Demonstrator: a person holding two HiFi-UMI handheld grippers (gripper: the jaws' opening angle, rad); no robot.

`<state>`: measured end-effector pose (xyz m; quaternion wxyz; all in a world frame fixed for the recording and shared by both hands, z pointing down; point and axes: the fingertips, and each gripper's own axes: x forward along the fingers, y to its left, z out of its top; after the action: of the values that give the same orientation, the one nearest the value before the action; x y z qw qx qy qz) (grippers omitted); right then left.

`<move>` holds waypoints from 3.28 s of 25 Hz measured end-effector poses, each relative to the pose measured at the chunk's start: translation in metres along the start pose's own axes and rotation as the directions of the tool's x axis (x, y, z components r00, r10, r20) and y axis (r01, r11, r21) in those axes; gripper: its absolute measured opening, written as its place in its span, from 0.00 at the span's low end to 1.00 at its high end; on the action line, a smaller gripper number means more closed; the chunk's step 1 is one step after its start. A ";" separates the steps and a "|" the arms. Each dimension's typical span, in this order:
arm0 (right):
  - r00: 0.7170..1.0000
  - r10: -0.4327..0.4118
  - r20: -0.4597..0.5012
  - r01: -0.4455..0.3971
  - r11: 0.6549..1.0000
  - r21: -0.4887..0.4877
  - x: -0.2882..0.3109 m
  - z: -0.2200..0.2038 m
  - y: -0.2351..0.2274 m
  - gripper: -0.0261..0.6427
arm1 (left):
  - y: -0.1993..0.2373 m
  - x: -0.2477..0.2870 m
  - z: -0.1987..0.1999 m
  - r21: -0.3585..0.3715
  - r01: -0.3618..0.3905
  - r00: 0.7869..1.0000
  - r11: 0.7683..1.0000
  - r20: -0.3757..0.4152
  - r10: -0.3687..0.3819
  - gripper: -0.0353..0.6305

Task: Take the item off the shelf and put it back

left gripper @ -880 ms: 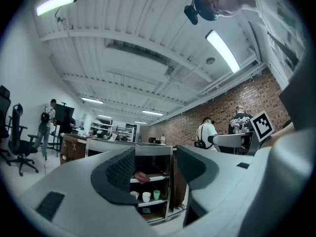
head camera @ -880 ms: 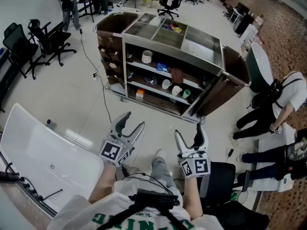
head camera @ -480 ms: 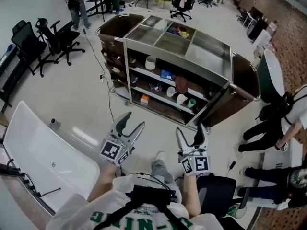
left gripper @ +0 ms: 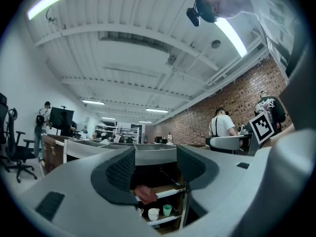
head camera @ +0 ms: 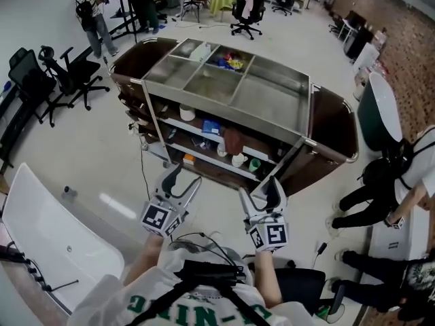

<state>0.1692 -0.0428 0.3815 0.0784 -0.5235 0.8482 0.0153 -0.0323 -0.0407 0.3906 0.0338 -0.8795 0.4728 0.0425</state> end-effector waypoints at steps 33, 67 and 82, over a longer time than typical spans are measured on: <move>0.977 -0.159 -0.139 0.164 0.986 0.023 0.059 -0.074 -0.018 0.66 | 0.080 0.077 -0.030 -0.036 0.108 0.994 0.994 -0.029 -0.109 0.43; 0.866 -0.434 -0.248 0.437 0.898 -0.048 0.163 -0.590 -0.183 0.76 | 0.145 0.162 -0.422 0.007 0.103 0.995 0.995 -0.014 -0.103 0.43; 0.793 -0.519 -0.317 0.523 0.849 -0.082 0.212 -0.640 -0.237 0.65 | 0.171 0.118 -0.410 0.043 -0.002 0.999 0.999 -0.039 0.004 0.39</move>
<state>0.2125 -0.4066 0.9955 -0.0598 -0.7313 0.6723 -0.0982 -0.0932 -0.2736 0.7823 0.0436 -0.8785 0.4755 0.0151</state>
